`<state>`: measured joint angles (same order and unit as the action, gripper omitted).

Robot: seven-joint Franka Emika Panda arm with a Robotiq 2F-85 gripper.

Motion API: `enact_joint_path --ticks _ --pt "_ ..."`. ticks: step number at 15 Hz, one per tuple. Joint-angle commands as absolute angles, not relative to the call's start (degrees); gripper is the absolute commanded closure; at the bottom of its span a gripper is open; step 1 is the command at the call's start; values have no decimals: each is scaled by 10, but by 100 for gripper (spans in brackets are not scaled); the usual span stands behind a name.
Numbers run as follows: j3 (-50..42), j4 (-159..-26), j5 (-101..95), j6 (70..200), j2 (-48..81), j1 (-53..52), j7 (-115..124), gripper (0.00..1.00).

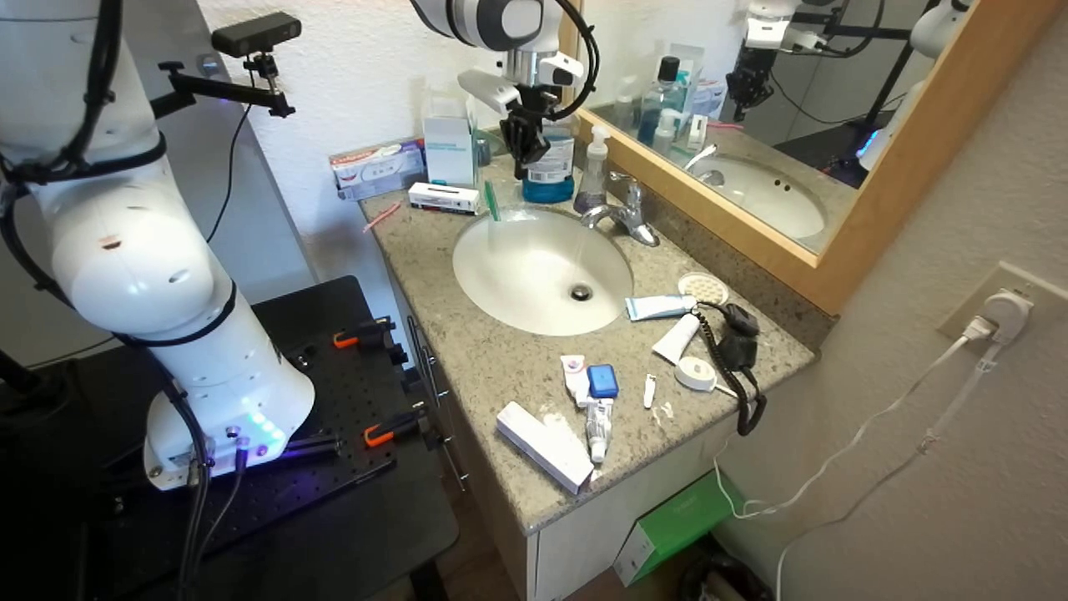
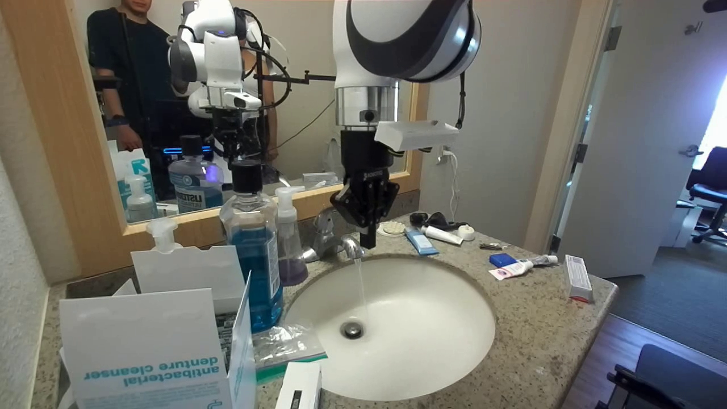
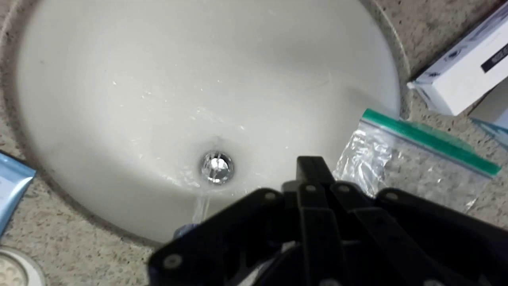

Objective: Lift the handle of the tap

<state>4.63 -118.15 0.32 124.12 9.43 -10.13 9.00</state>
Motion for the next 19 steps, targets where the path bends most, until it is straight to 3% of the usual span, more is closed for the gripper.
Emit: enact_joint_path --ticks 1,4,5,9,10,12,13,19 --pt "55 -1175 23 1176 77 -87 57 100" --pt "54 -1167 24 1148 76 -85 52 100" --pt "54 -1165 26 1141 75 -84 51 76" --pt "55 -1156 22 1125 77 -83 49 51" --pt "53 -1163 12 1147 84 -86 67 70" --pt "54 -1161 12 1144 84 -86 62 54" --pt "54 -1160 12 1143 84 -86 61 51" --pt "54 -1160 12 1142 84 -86 61 51"
